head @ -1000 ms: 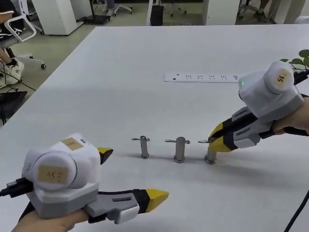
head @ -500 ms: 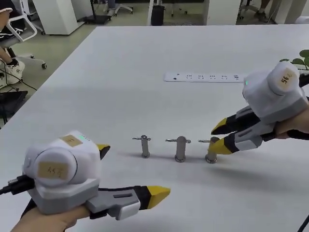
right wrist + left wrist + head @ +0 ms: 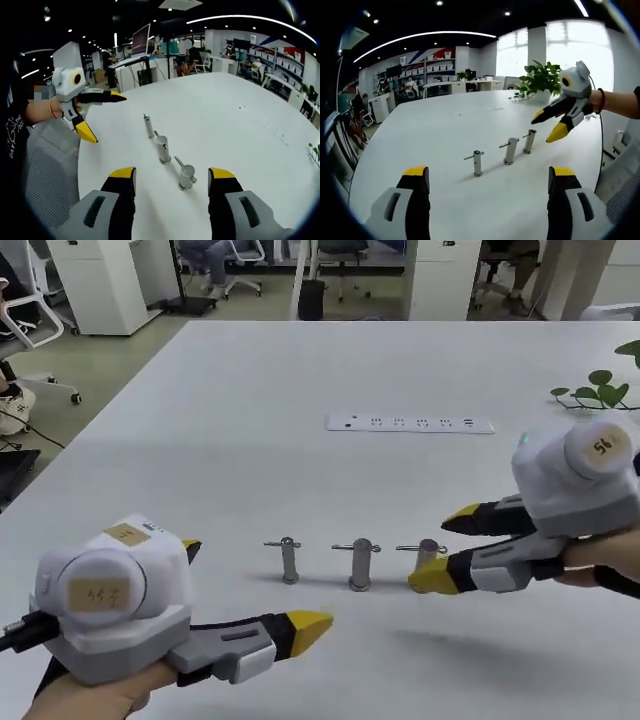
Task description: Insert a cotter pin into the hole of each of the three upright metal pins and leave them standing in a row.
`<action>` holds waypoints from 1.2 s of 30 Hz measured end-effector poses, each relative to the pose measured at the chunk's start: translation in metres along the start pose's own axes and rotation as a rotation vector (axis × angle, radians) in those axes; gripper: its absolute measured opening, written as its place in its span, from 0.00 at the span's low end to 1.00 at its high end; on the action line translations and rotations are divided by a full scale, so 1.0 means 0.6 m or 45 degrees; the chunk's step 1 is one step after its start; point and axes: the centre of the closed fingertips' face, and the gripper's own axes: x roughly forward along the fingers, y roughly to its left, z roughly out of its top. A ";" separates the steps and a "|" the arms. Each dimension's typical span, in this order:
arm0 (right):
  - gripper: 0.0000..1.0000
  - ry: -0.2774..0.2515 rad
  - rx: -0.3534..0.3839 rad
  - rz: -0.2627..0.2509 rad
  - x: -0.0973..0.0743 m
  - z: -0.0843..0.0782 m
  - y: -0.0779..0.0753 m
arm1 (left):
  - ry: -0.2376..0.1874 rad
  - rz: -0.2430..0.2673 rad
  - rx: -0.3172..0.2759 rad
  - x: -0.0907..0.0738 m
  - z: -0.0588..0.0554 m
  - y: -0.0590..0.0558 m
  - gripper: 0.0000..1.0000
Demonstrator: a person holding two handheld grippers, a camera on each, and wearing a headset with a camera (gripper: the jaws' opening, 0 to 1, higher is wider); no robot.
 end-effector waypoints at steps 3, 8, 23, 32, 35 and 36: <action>0.65 -0.045 0.055 -0.052 -0.006 0.003 0.005 | -0.012 -0.003 0.015 -0.001 0.004 -0.003 0.99; 0.77 -0.104 0.178 -0.154 -0.023 0.005 0.010 | -0.007 -0.015 0.007 0.001 0.003 -0.011 0.99; 0.83 -0.251 0.332 -0.279 -0.045 0.029 0.031 | -0.013 0.017 0.030 -0.004 0.021 -0.011 0.96; 0.78 -0.239 0.344 -0.373 -0.052 0.013 0.026 | 0.003 0.060 -0.021 -0.009 0.022 0.003 0.92; 0.77 -0.234 0.368 -0.391 -0.050 0.006 0.025 | -0.005 0.087 -0.014 -0.013 0.025 0.009 0.85; 0.77 -0.232 0.372 -0.397 -0.049 0.004 0.025 | -0.003 0.090 -0.018 -0.017 0.026 0.008 0.85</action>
